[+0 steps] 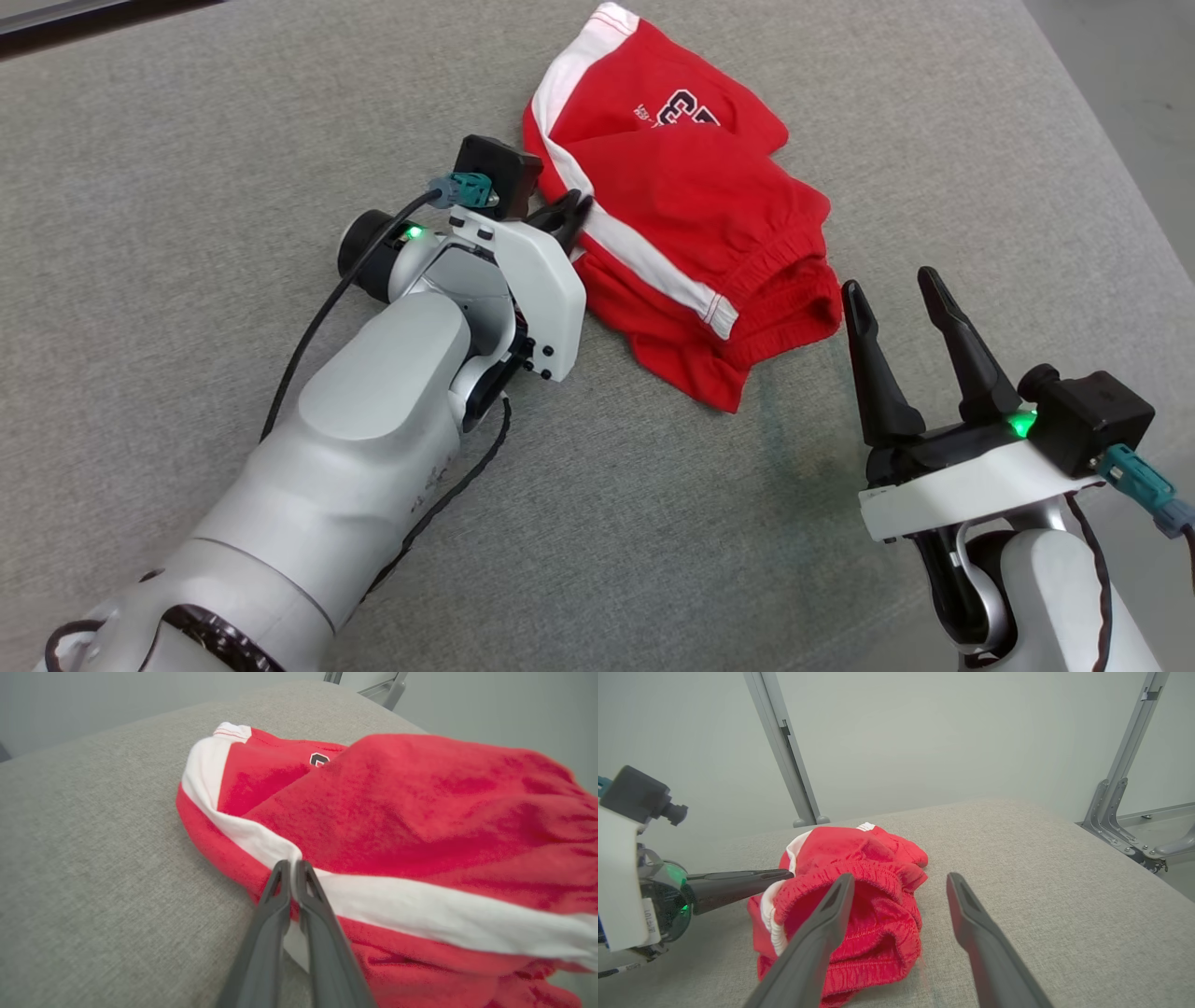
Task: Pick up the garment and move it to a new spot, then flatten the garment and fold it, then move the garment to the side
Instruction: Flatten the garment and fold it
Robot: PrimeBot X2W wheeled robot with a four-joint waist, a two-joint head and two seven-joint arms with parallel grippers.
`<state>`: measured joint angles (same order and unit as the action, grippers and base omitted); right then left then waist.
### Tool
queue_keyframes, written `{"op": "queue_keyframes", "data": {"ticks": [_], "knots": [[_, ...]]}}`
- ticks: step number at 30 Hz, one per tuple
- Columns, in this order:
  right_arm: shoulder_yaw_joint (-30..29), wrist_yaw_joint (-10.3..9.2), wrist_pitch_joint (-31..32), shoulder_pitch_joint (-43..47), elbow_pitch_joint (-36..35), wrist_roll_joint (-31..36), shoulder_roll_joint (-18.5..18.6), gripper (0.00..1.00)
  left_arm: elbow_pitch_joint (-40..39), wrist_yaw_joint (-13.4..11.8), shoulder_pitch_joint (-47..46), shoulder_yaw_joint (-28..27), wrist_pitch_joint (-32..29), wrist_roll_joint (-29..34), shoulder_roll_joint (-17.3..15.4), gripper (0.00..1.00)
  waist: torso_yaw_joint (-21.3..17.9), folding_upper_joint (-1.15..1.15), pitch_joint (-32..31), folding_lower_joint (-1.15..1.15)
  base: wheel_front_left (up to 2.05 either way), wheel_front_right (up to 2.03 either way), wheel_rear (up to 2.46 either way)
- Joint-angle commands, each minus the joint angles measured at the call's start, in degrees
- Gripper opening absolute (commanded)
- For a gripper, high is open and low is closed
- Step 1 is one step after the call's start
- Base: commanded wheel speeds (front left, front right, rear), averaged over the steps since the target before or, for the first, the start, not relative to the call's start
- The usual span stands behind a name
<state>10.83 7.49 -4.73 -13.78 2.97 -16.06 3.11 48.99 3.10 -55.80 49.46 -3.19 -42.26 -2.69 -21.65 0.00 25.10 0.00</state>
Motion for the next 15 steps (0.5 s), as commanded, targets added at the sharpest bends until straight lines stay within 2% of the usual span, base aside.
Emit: {"op": "queue_keyframes", "data": {"ticks": [1, 8, 15], "knots": [[-0.4, 0.0, -0.4, -0.3, -0.1, -0.1, 0.0, 1.0, 1.0, -0.9, -1.6, 1.2, 1.5, -0.4, -0.4, 0.0, 1.1, 0.0, -0.3, 0.0, 0.0, 0.0, 0.0], [-1.3, 0.0, 0.4, 0.1, -1.0, 0.6, 0.3, 1.0, 2.4, -2.0, -2.1, 3.0, 8.1, -0.8, -0.4, 0.0, 4.4, 0.0, -1.6, 0.0, 0.0, 0.0, 0.0], [-3.1, 0.0, 2.2, 1.4, -3.4, 1.6, 1.2, 1.0, 1.6, -1.4, 1.0, 0.8, 16.2, -2.7, -0.9, 0.0, 9.9, 0.0, -3.6, 0.0, 0.0, 0.0, 0.0]]}}
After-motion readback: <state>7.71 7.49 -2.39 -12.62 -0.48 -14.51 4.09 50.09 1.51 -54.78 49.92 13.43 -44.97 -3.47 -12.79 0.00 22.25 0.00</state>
